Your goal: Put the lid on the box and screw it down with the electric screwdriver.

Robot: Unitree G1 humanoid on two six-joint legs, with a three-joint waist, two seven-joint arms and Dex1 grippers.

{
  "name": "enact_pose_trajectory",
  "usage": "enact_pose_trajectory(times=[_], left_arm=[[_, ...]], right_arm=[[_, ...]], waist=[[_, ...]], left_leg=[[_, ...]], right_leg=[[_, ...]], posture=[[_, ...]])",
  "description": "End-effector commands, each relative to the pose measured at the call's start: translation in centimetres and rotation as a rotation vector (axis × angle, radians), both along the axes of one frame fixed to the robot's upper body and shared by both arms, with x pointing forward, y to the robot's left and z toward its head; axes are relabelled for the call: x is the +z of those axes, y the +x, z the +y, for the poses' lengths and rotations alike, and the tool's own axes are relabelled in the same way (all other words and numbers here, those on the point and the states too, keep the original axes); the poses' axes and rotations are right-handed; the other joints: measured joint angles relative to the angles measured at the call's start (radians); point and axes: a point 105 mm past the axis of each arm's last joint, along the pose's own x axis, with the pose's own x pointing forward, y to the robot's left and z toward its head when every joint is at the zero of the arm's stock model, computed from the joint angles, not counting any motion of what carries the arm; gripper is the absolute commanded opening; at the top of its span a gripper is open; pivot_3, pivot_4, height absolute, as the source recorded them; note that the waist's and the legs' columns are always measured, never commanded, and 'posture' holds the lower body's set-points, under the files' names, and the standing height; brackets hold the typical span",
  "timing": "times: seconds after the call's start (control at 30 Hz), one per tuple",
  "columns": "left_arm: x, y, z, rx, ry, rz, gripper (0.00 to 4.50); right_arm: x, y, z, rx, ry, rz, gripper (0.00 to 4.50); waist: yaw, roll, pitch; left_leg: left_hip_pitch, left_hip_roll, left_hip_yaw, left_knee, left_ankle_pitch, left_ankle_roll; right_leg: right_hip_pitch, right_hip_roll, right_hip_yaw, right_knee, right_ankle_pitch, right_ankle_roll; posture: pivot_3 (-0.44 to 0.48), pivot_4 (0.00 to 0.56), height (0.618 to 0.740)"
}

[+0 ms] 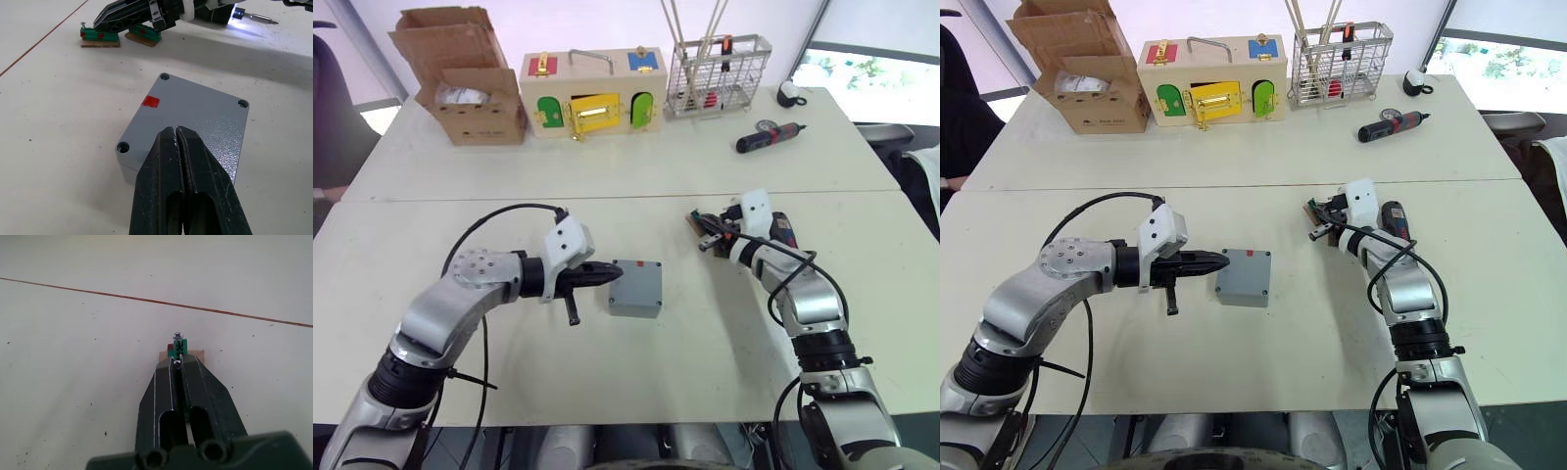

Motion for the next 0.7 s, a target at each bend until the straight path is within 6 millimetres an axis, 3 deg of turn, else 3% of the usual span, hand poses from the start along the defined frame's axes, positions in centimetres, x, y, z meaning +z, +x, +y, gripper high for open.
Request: enact_pose_trajectory(times=[0.03,0.47,0.57,0.7], left_arm=[[0.4,0.0,0.1,-0.005,0.002,-0.032,0.00],[0.0,0.3,0.5,-0.004,0.012,-0.029,0.00],[0.4,0.3,1.2,-0.020,0.024,-0.024,0.00],[0.2,-0.2,2.0,-0.064,0.080,-0.016,0.00]], right_arm=[[2.1,0.0,-0.1,-0.001,0.026,-0.067,0.10],[7.0,-1.6,0.8,0.037,0.063,-0.163,0.10],[8.3,-4.9,3.6,0.238,0.092,-0.152,0.10],[7.5,-7.9,5.5,0.399,0.082,-0.079,0.10]], waist=[[0.000,0.000,0.000],[0.001,0.000,0.000],[0.002,0.000,0.000],[0.000,0.000,0.000]], left_leg=[[0.000,0.000,0.000,0.000,0.000,0.000],[0.000,0.000,0.000,0.000,-0.001,0.001],[0.000,0.000,0.000,0.000,-0.002,0.004],[0.000,0.000,-0.001,-0.001,-0.003,0.005]], right_leg=[[0.000,0.000,0.000,0.000,0.000,0.000],[0.000,0.000,0.000,0.000,0.000,0.000],[0.000,0.000,0.000,0.000,0.000,0.000],[0.000,0.000,0.000,0.000,0.000,0.000]], posture=[[0.000,0.150,0.740],[0.000,0.150,0.740],[0.000,0.150,0.740],[0.000,0.150,0.740]])
